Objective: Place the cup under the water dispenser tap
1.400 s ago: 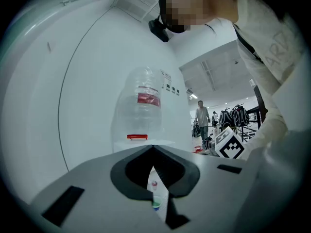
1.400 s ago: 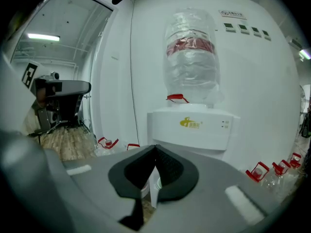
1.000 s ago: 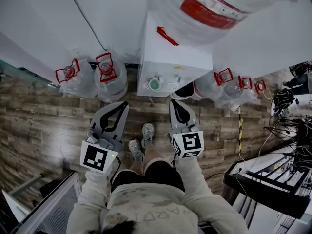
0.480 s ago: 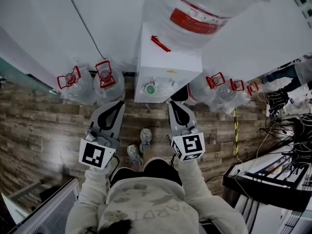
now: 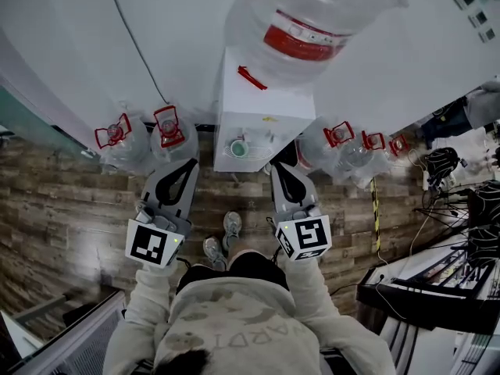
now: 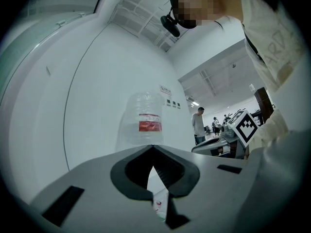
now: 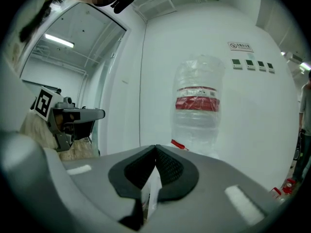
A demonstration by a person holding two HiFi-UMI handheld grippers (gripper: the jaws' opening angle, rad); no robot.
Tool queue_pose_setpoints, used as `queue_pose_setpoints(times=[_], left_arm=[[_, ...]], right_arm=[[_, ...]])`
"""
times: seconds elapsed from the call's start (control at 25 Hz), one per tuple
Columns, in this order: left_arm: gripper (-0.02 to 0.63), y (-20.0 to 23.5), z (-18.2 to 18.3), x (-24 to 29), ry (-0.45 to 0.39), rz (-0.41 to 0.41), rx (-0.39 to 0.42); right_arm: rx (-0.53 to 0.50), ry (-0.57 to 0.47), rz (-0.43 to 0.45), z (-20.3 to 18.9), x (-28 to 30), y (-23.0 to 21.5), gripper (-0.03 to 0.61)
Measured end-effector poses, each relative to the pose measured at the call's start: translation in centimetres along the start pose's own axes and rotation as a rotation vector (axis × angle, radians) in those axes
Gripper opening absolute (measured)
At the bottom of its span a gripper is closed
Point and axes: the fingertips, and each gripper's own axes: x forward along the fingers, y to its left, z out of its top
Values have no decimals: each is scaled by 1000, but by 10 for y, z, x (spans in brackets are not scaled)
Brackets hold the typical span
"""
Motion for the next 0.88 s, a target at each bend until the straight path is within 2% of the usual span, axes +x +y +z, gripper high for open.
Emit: queue_pose_setpoints(times=[0.56,0.88], left_arm=[[5,-11,30,-10,-62,-23,69],[5,-12,41,-14,-88,-25,47]], right_arm=[[-37,-79,-33,40,-27,0,9],[-70,-105,-41,55,-32,5,9]])
